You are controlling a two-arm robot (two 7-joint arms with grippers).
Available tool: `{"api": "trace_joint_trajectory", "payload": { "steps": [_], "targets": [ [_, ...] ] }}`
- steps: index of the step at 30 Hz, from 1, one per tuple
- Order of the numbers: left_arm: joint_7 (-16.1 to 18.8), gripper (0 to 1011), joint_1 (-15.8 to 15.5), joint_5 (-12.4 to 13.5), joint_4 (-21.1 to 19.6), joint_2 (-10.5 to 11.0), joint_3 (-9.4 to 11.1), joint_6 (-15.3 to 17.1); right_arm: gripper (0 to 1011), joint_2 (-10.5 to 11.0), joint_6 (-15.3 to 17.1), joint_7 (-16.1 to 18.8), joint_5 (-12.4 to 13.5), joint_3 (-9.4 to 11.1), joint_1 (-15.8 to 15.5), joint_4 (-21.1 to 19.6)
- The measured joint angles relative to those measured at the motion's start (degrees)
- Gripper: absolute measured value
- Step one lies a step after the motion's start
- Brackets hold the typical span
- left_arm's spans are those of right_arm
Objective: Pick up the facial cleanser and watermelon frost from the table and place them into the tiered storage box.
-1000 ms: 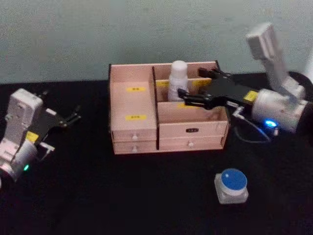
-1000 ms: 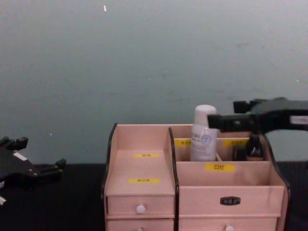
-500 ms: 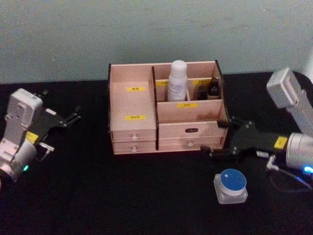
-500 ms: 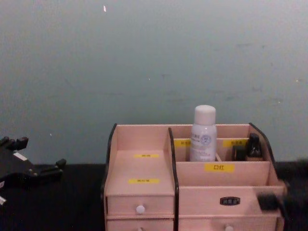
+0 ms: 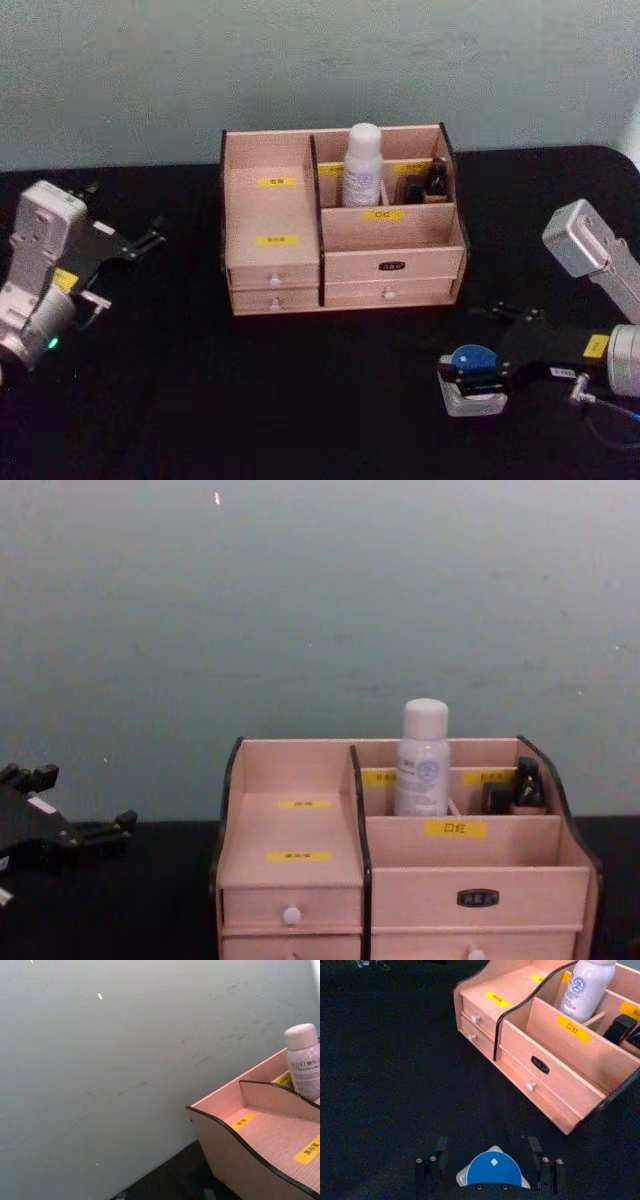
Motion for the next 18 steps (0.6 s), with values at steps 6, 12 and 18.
{"api": "trace_joint_trajectory", "payload": {
  "steps": [6,12,18],
  "targets": [
    [0.0,1001,0.0,0.0,0.0,0.0,0.0,0.0,1000,1.1,0.1,-0.6,-0.9,-0.1,-0.5,-0.4],
    [0.0,1001,0.0,0.0,0.0,0.0,0.0,0.0,1000,1.7,0.1,-0.6,-1.8,-0.3,-0.8,-0.6],
    [0.0,1001,0.0,0.0,0.0,0.0,0.0,0.0,1000,1.6,0.1,-0.7,-2.4,-0.4,-0.9,-0.4]
  ]
}}
